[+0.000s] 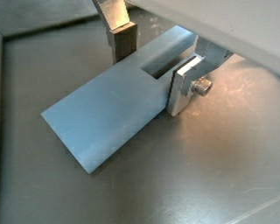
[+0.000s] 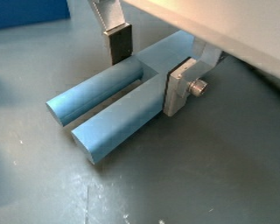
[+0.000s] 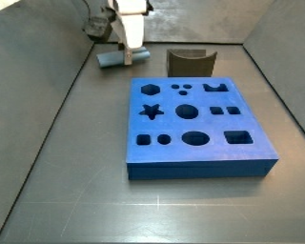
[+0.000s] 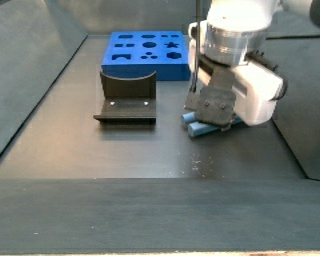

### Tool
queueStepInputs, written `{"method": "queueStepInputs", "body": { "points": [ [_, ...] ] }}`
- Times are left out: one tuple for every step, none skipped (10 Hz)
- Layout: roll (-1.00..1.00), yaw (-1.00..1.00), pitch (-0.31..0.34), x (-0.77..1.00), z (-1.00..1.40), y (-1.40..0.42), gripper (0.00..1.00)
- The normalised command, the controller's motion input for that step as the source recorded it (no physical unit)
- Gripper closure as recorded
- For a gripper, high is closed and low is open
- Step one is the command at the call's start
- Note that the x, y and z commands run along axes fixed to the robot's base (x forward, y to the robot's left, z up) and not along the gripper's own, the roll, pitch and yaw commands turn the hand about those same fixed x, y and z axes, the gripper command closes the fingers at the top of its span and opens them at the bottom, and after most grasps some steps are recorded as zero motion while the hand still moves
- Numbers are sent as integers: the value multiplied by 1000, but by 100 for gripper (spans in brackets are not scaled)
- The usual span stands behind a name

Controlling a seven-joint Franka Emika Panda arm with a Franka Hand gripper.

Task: Pick up the square-circle object. Move up. Place the square-circle object on the fixture. Regrasp the square-circle object. Move to above the board. Insert the square-circle object.
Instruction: Move up, then place the square-circle object on the fixture.

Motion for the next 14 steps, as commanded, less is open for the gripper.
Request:
{"method": "queueStepInputs", "body": {
  "points": [
    [-29,12,83,-36,886,-30,100],
    [-29,14,82,-27,757,-24,100],
    [-29,15,76,-21,568,-19,100],
    [-28,16,69,-20,420,-16,100],
    [-25,17,54,-25,221,-16,100],
    [0,0,0,0,1000,0,100],
    [-2,0,3,5,1000,2,100],
    [-8,1,25,-4,1000,-1,100],
    [-13,2,40,-11,1000,-3,100],
    [-15,2,47,-14,1000,-4,100],
    [-19,3,59,-16,1000,-4,100],
    [-23,4,73,-15,882,-4,100],
    [-28,5,87,-5,673,-2,100],
    [-33,5,103,4,516,0,100]
  ]
}}
